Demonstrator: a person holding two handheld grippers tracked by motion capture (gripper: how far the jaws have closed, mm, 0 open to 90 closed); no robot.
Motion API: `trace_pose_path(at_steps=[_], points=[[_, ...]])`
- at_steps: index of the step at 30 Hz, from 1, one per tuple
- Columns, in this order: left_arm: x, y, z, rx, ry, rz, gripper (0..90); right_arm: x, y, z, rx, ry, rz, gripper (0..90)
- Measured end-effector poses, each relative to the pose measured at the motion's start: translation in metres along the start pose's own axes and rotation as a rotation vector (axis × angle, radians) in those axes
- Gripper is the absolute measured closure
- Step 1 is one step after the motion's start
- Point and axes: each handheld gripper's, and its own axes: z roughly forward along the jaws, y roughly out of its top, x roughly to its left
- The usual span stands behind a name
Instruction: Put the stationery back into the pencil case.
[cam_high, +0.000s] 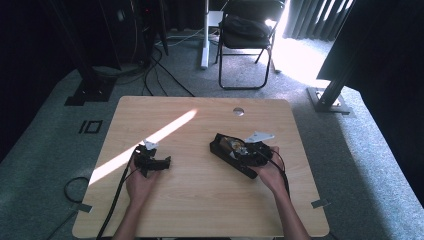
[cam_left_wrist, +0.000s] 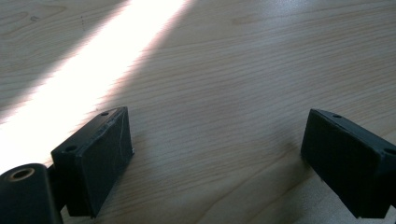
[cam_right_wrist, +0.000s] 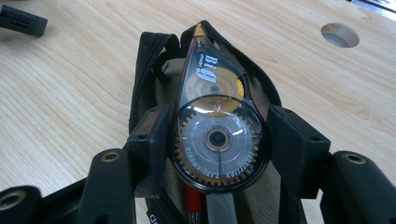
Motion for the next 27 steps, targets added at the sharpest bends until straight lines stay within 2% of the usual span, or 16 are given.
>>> trace_pose_path(at_steps=[8, 19, 22, 27], points=[[0.000, 0.000, 0.000, 0.001, 0.000, 0.000, 8.9, -0.001, -0.001, 0.005, 0.038, 0.023, 0.010, 41.4], [0.000, 0.000, 0.000, 0.001, 0.000, 0.000, 8.9, -0.006, 0.000, 0.010, 0.066, 0.064, 0.054, 40.6], [0.000, 0.000, 0.000, 0.001, 0.000, 0.000, 8.9, -0.007, 0.000, 0.007, 0.054, 0.080, 0.062, 37.3], [0.000, 0.000, 0.000, 0.000, 0.001, -0.001, 8.9, -0.004, 0.002, -0.005, 0.005, 0.068, 0.054, 34.3]])
